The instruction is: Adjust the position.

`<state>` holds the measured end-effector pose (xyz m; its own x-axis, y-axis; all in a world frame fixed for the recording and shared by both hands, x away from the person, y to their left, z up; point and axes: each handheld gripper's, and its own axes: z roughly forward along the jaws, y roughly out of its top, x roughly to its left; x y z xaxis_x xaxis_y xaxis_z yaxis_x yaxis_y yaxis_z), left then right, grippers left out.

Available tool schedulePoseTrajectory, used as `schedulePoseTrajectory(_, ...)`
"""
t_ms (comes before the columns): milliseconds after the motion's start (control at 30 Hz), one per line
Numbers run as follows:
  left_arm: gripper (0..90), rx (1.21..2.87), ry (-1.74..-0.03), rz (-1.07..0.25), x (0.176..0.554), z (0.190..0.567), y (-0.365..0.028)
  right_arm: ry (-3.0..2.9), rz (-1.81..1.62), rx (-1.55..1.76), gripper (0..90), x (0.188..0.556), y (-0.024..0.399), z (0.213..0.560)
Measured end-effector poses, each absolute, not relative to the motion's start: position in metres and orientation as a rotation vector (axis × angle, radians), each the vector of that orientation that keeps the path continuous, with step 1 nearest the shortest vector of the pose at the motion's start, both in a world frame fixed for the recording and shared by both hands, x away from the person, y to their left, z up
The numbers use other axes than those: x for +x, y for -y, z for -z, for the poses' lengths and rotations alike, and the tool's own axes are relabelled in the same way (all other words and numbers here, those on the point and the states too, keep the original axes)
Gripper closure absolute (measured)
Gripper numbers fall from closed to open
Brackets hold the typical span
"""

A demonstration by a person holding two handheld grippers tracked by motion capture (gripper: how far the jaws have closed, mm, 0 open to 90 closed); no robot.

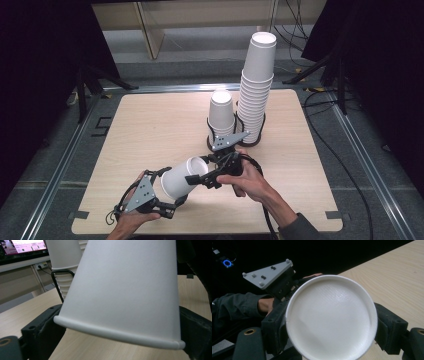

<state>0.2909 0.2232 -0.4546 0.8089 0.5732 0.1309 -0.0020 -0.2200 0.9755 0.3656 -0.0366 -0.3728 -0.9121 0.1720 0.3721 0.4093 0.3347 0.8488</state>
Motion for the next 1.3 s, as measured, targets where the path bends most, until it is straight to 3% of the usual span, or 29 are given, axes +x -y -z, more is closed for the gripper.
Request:
schedulePoseTrajectory(433, 12.0, 1.857, -0.453, -0.568, 0.293, 0.453, -0.225, 2.483, 1.557, -0.522, 21.2, 0.370, 0.038, 0.379)
schedulePoseTrajectory(667, 12.4, 1.965, -0.480, -0.530, 0.296, 0.455, -0.226, 2.692, 1.503, -0.491, 17.3, 0.361, 0.041, 0.365)
schedulePoseTrajectory(967, 12.8, 2.061, -0.433, -0.541, 0.295, 0.455, -0.220, 2.969, 1.375, -0.210, 17.9, 0.345, 0.030, 0.359)
schedulePoseTrajectory(1300, 12.9, 2.188, -0.379, -0.544, 0.290, 0.452, -0.213, 3.043, 1.234, -0.115, 17.9, 0.339, 0.018, 0.371)
